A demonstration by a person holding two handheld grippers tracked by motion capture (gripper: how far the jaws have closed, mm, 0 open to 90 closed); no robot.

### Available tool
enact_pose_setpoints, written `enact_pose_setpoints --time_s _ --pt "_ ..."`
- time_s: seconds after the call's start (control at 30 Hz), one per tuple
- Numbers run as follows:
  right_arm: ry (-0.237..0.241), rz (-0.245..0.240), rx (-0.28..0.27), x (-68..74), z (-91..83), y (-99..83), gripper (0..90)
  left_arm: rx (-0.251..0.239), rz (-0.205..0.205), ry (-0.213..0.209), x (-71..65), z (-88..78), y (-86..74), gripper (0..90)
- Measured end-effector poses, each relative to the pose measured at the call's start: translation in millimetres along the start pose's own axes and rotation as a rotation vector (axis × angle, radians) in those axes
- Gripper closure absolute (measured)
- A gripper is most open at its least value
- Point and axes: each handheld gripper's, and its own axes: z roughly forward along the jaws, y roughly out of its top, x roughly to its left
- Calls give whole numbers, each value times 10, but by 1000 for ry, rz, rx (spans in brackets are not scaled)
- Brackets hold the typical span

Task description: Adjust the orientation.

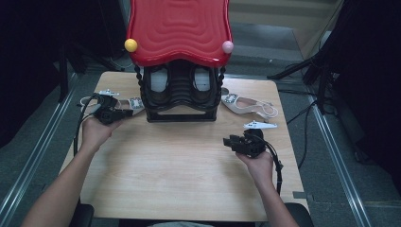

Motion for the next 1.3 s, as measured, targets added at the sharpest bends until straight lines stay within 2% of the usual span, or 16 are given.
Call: enact_pose_setpoints --time_s 0.07,0.17,0.37,0.43,0.53,0.63,0.73,0.93,1.07,1.1,1.23,1.3 --pt "-3 1 -1 -2 -3 -9 621 6 -6 2 21 68 -6 900" --pt "-6 7 1 -2 -12 -19 621 17 21 30 46 145 -3 900" --pt "-16 5 6 -2 -30 -38 617 16 -14 63 128 284 -48 900" --pt "-22 1 8 -2 -27 -42 617 0 -29 47 161 308 -51 900" --pt "-24 2 6 -1 -35 -44 617 -12 -19 65 151 346 -27 900" --pt "-25 4 9 -7 -33 -46 617 -1 -34 69 160 386 41 900" --pt "-26 0 10 -3 -29 -45 618 16 -31 81 169 432 114 900" --pt "-25 -4 15 3 -18 -44 619 3 -74 81 229 470 179 900" --pt "-25 -3 16 5 -17 -45 621 -4 -102 49 209 396 195 900" --pt "-25 -4 16 7 -18 -46 621 -3 -94 45 200 350 211 900" --pt "-22 -4 17 13 -12 -47 622 -43 -102 27 168 88 272 900" --pt "-21 -5 17 18 -5 -48 622 -47 -91 40 192 -45 276 900"
